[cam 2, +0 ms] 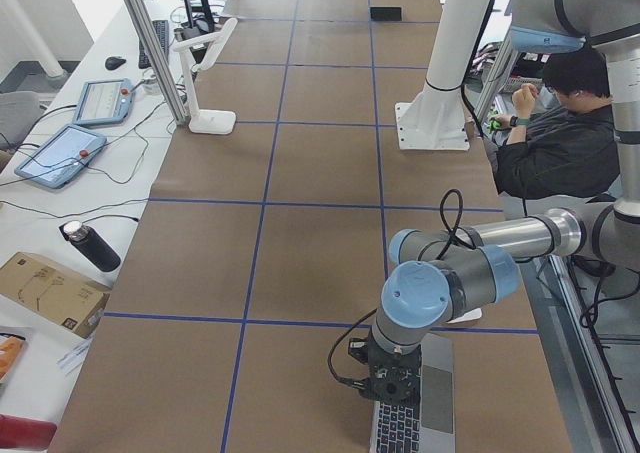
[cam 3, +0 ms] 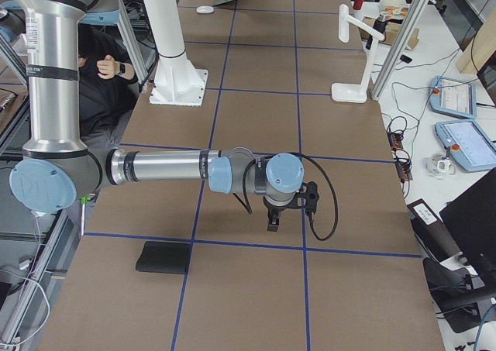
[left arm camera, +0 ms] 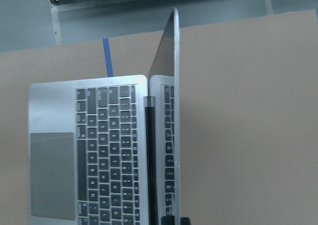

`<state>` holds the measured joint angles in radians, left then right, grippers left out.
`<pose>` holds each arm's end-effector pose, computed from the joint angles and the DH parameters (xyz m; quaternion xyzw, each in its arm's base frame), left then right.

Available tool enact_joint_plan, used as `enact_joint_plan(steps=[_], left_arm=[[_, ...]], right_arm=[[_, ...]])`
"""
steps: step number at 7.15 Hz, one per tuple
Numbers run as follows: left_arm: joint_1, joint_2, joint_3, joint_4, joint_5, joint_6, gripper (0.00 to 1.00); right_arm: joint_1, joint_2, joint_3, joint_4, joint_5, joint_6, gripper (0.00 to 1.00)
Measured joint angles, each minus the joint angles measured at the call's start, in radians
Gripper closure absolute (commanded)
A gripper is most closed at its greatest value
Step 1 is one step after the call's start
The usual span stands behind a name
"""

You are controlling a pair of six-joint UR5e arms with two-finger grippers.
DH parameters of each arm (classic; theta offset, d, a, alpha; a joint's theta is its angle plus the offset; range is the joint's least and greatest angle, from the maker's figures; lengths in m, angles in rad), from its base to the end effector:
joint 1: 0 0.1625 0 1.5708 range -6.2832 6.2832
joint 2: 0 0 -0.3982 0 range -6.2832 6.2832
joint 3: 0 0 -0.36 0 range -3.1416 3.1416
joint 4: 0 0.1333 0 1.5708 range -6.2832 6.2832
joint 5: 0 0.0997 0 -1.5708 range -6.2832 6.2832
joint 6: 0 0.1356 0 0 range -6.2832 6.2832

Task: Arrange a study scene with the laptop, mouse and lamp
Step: 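Carry the open silver laptop with the left gripper toward the table, then lower the silver laptop onto the table near the left gripper's side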

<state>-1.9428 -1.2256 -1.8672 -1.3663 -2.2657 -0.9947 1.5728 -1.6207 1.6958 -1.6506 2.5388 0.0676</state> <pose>-0.1506 -0.2582 0.6806 -0.2165 0.2852 -0.6223 0.6961 0.0225 -0.4384 0.6105 -0.0173 -0.4650 0.0319 0.8846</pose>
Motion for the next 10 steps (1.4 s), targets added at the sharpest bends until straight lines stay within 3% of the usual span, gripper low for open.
enact_joint_plan(steps=[5, 7, 10], left_arm=[[0.018, -0.11, -0.104, 0.149, -0.011, -0.142, 1.0], [0.114, -0.196, -0.182, 0.269, -0.012, -0.224, 1.0], [0.292, -0.29, -0.285, 0.345, -0.012, -0.411, 1.0]], right_arm=[[0.01, -0.02, 0.02, -0.007, 0.0, 0.001, 0.0], [0.015, -0.032, 0.027, -0.006, 0.0, 0.0, 0.0], [0.016, -0.064, 0.057, -0.007, 0.0, 0.0, 0.0]])
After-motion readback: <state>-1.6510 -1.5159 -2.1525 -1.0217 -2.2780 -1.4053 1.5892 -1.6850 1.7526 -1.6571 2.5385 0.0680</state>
